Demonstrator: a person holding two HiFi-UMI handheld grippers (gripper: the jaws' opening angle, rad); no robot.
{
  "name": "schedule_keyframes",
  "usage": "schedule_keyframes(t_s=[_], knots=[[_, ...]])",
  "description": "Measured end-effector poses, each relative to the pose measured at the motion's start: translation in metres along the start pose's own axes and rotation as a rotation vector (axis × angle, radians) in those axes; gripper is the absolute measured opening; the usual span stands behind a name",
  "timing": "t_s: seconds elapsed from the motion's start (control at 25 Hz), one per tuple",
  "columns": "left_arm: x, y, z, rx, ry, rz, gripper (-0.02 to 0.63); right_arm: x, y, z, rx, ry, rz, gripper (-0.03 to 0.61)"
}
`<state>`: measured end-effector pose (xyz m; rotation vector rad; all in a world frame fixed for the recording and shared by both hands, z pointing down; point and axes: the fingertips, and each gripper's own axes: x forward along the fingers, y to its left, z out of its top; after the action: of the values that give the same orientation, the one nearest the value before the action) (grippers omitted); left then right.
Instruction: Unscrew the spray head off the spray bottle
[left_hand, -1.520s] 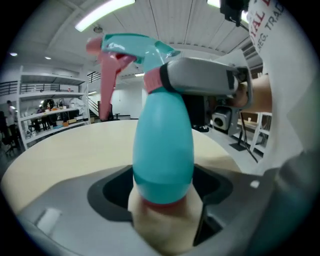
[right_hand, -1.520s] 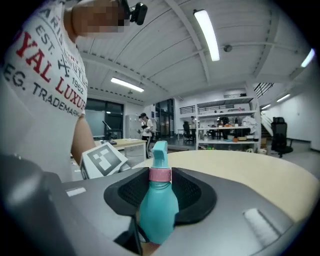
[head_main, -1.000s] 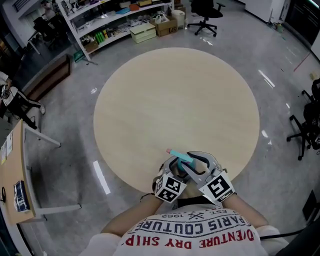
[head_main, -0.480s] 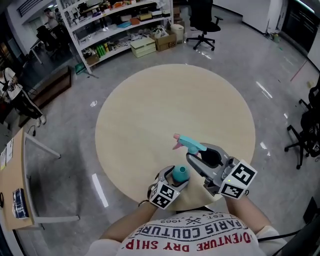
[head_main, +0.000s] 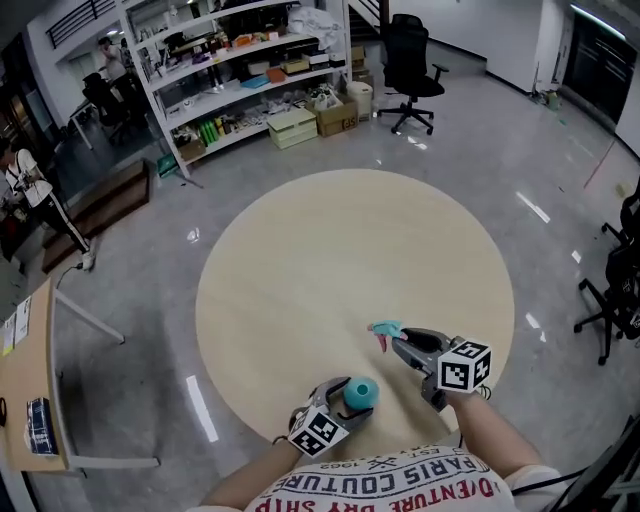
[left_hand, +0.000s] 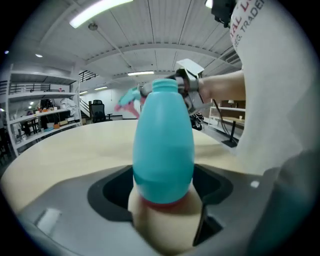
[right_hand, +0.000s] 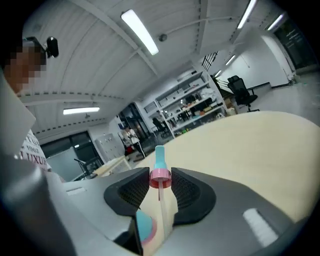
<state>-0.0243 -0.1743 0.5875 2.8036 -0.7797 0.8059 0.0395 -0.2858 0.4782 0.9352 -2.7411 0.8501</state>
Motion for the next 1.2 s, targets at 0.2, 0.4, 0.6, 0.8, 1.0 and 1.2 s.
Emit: schedule_keyframes(t_s=[0.2,0.4,0.6,0.8,1.0,1.2], knots=[[-0.002,0.003,-0.002,-0.004,-0.033,-0.031,0.365,0.031,-0.031,-0.053,0.052,0.144,-0.082,0.137],[-0.004,0.001,-0.002,0.006,-0.026,-0.047,0.365,0.040,-0.058,-0.073,0.093,0.227,-0.215,0.137],[-0.001,0.001,-0.001,0.005,-0.026,-0.042,0.365,0.043,-0.070,-0.088,0.045,0.351,-0.321,0.140],[-0.004,0.002,-0.006,0.005,-0.025,-0.046,0.365,0.050,-0.070,-0.102,-0.001,0.406,-0.377,0.143],[-0.005,0.003,-0.007,0.005,-0.026,-0.049,0.365,0.053,-0.067,-0.103,0.007,0.391,-0.366,0.210],[-0.007,0.007,-0.010,-0.002,-0.014,-0.043,0.367,0.046,-0.066,-0.085,-0.010,0.296,-0.380,0.247]])
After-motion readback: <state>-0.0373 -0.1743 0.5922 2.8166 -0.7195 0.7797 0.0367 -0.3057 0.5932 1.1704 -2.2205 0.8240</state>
